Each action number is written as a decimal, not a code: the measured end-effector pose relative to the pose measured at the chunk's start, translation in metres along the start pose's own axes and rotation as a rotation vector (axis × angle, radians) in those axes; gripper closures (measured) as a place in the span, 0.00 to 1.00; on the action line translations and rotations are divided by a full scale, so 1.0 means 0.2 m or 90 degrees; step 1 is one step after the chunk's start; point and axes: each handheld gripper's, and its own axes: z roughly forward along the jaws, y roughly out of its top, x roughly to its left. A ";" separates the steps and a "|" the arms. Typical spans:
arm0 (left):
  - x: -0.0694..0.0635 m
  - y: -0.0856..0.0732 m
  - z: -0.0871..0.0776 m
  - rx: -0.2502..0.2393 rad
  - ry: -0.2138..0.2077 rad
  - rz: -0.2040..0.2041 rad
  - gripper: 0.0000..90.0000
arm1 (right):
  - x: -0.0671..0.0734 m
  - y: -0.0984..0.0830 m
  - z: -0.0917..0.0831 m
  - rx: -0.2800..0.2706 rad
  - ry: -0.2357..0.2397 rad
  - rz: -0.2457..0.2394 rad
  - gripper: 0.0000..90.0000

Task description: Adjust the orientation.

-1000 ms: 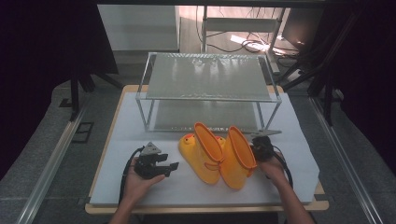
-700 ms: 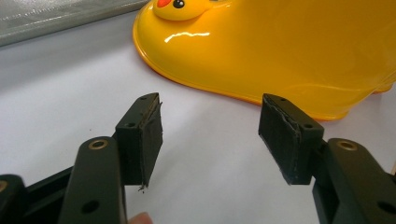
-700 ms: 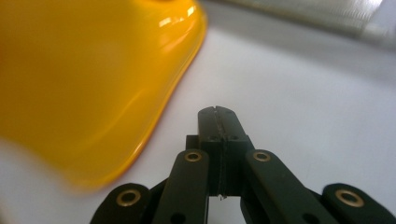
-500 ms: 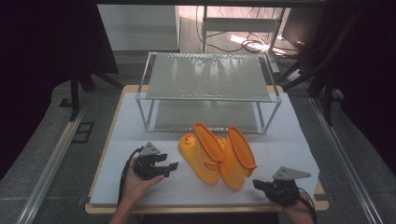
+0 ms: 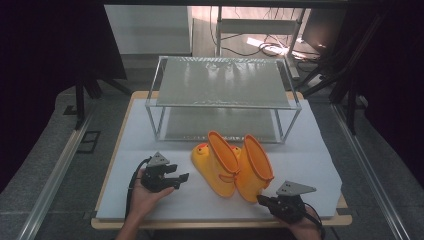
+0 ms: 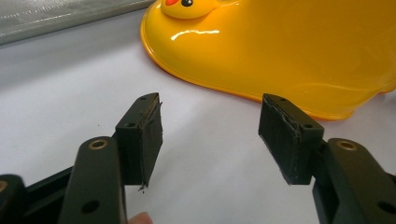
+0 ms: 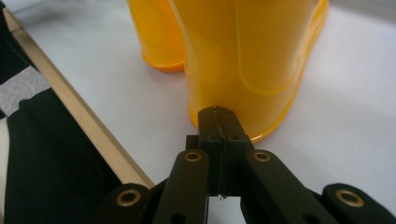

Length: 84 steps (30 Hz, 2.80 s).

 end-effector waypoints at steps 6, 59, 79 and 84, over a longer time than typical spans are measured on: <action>-0.01 0.00 0.00 0.000 0.000 0.003 0.44 | -0.02 0.01 0.01 -0.004 -0.014 0.016 1.00; 0.00 -0.01 0.02 0.009 -0.004 0.001 0.44 | -0.41 0.32 0.44 0.032 -0.048 0.042 1.00; 0.01 -0.02 0.01 0.007 -0.002 -0.002 0.44 | -0.37 0.27 0.27 -0.027 -0.060 0.053 1.00; 0.00 -0.01 0.00 0.004 -0.002 0.003 0.45 | -0.27 0.13 0.06 -0.050 -0.039 0.051 1.00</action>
